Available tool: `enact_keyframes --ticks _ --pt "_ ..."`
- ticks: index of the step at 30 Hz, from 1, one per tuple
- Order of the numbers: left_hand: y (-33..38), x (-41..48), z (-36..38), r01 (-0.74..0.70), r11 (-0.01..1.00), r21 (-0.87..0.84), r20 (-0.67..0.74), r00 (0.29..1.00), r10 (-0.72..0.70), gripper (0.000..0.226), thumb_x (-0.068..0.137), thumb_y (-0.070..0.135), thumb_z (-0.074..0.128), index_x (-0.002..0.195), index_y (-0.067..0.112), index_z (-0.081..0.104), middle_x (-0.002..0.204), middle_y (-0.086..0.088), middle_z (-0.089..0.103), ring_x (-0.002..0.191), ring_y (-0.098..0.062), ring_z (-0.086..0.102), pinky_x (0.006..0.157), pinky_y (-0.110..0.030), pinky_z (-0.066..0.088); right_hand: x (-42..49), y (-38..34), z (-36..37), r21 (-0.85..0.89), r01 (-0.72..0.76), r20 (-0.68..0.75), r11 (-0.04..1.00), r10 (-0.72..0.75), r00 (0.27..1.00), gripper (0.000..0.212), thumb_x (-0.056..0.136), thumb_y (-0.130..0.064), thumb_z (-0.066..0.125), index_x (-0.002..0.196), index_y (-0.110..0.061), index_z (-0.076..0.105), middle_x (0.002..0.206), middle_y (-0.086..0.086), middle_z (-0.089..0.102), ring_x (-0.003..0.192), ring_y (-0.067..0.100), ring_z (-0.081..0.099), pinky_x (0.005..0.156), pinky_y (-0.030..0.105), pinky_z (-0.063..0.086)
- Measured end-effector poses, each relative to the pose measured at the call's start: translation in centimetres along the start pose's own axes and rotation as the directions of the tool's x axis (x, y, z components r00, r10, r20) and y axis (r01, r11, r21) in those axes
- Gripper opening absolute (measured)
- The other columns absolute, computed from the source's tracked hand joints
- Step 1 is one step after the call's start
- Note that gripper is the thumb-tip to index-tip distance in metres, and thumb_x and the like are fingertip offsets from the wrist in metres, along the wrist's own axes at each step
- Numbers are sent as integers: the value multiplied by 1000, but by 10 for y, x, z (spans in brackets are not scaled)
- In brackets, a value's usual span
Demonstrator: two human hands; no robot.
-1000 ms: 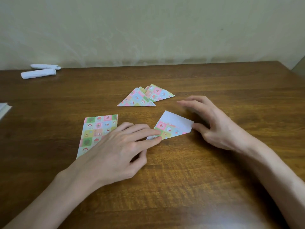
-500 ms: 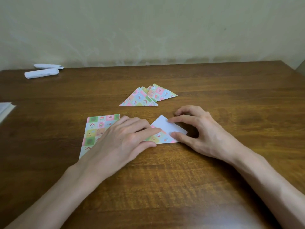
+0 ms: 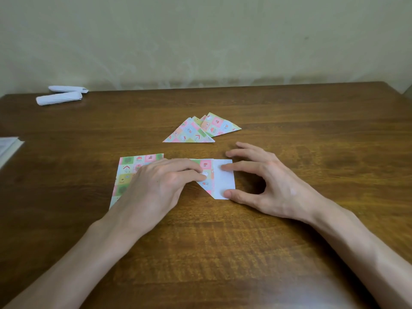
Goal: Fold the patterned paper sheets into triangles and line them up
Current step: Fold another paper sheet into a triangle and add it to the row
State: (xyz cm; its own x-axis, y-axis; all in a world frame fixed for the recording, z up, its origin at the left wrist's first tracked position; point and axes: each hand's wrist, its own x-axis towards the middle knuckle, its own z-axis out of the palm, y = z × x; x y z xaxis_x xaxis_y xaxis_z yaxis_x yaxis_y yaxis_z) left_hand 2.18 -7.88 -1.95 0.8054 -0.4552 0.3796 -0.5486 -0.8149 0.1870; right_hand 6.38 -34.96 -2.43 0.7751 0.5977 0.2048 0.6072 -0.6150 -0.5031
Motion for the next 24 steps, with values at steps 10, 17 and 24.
enact_keyframes --ticks 10,17,24 --pt "-1 -1 -1 -79 991 -105 22 996 81 19 101 33 65 113 29 79 118 16 69 113 -5 63 92 -37 53 3 -6 5 -123 73 -99 990 -85 991 48 86 -74 62 107 -34 78 118 -20 63 122 7 52 96 33 40" --pt "2 -3 -6 -56 993 -106 31 998 60 24 93 41 73 113 28 77 113 18 74 105 -7 69 92 -40 55 3 -14 9 -83 72 -159 994 -85 984 44 90 -71 60 97 -31 77 110 -19 66 112 6 55 91 34 42" --pt "2 -4 0 -8 990 -138 -51 999 1 20 96 36 68 109 27 80 110 19 75 103 -8 70 88 -38 56 0 -17 2 69 133 -52 989 -130 990 53 75 -60 84 121 -36 73 117 -19 64 114 10 59 99 36 46"
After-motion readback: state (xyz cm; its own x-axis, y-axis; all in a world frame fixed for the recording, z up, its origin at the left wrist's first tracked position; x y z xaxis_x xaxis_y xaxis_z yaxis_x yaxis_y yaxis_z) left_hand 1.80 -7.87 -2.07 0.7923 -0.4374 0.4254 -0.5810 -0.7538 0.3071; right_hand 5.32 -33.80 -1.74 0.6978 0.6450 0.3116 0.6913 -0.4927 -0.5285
